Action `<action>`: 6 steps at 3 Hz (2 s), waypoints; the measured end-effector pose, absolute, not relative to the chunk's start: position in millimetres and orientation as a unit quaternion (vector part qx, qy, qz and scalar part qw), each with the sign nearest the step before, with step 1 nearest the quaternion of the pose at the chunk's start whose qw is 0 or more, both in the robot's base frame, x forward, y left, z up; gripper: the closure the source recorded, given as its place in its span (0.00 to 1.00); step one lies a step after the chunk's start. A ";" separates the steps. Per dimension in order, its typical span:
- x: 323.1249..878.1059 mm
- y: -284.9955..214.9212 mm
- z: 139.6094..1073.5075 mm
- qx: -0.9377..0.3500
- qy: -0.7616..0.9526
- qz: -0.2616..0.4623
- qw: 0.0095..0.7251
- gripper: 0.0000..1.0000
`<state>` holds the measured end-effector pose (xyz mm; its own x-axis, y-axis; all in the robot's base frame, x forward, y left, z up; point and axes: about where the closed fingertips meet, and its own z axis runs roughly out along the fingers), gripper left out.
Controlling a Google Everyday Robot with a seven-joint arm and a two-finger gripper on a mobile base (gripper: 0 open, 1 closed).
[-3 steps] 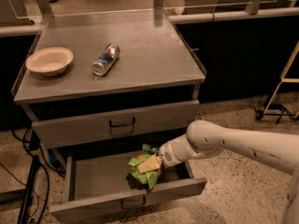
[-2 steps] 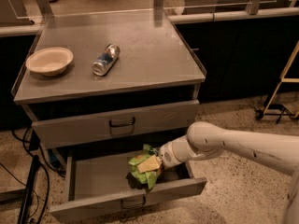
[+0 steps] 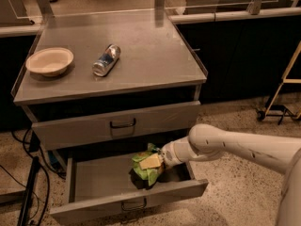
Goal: Place green rice chip bag into middle drawer
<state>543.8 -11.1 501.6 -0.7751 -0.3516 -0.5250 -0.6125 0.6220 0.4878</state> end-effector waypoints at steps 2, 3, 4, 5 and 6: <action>543.6 18.5 493.2 -0.289 0.871 0.352 0.186 1.00; 550.5 46.0 487.3 -0.297 0.863 0.366 0.180 1.00; 554.7 57.8 484.6 -0.299 0.860 0.372 0.179 1.00; 547.7 54.9 468.7 -0.301 0.872 0.345 0.173 1.00; 532.0 40.1 446.4 -0.282 0.896 0.298 0.168 1.00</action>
Offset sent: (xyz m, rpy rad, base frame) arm 0.0017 0.0556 -0.0147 0.0405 0.0100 0.0757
